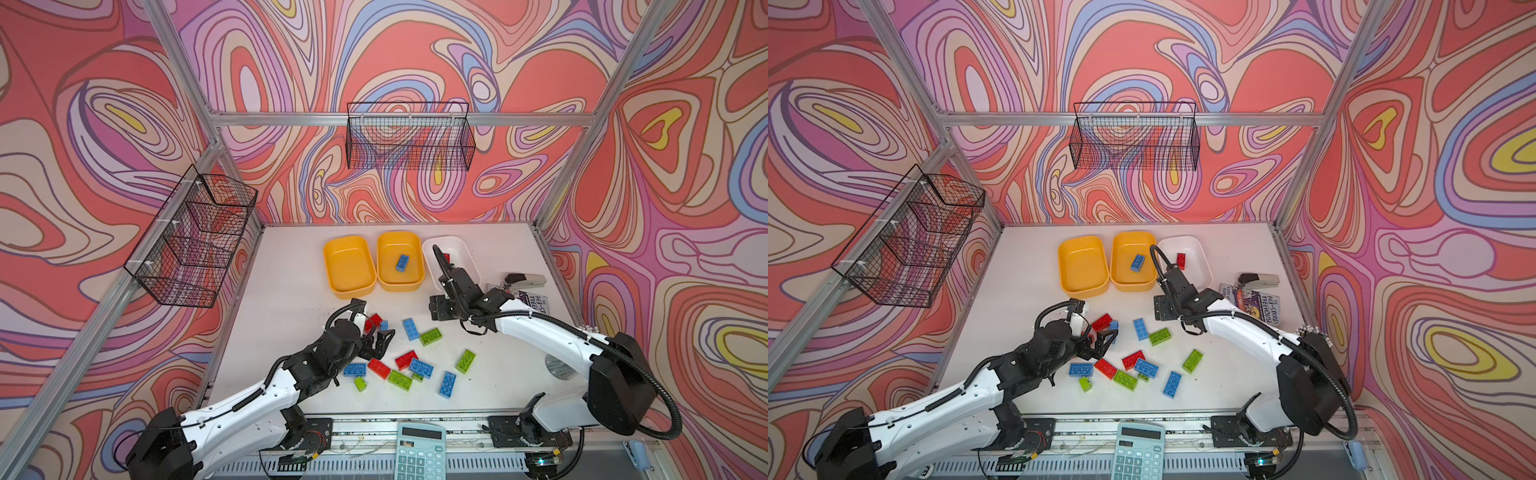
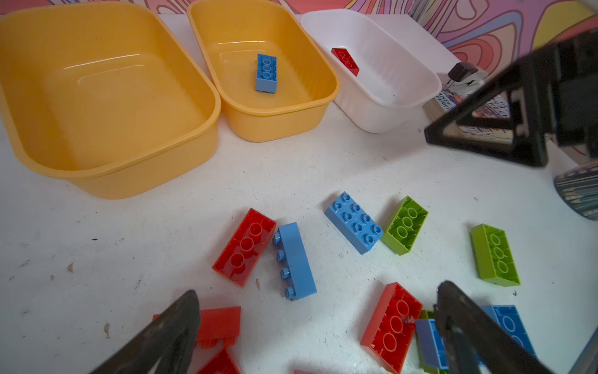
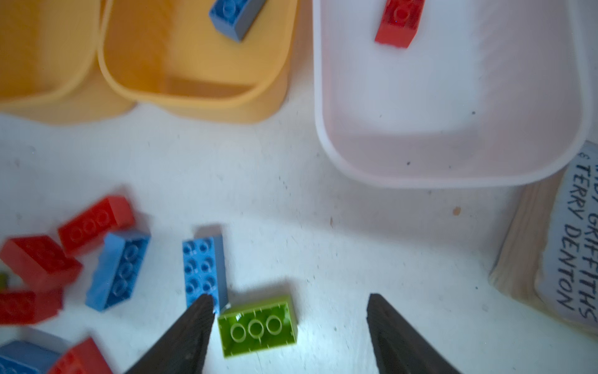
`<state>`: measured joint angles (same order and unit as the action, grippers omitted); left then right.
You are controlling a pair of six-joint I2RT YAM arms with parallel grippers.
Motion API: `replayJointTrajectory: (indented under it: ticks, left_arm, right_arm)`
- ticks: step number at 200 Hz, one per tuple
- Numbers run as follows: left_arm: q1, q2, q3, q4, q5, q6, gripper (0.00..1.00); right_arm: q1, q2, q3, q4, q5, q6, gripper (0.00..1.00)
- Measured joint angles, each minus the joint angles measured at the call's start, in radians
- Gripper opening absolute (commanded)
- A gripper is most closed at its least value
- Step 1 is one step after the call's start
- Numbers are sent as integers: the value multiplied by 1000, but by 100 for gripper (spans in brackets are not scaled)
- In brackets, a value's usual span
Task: Sort the legos into containers by color
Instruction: 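Lower the right gripper onto the lime-green brick beside a blue brick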
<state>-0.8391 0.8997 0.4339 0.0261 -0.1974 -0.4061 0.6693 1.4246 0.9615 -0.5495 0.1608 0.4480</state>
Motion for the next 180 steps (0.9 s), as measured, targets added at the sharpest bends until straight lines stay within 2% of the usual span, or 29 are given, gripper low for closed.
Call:
replayJointTrajectory:
  ticks: [26, 65, 127, 180]
  left_arm:
    - [0, -13, -4, 6, 13, -11, 100]
    - [0, -91, -25, -1, 13, -20, 100]
    - [-6, -217, -53, -71, -13, -42, 100]
    - [-6, -241, -77, -101, -34, -48, 100]
  right_arm:
    - [55, -19, -71, -26, -5, 18, 86]
    - [60, -21, -124, -14, -53, 24, 86]
    - [73, 55, -120, 48, -117, -2, 86]
    - [76, 123, -91, 65, -125, -28, 86]
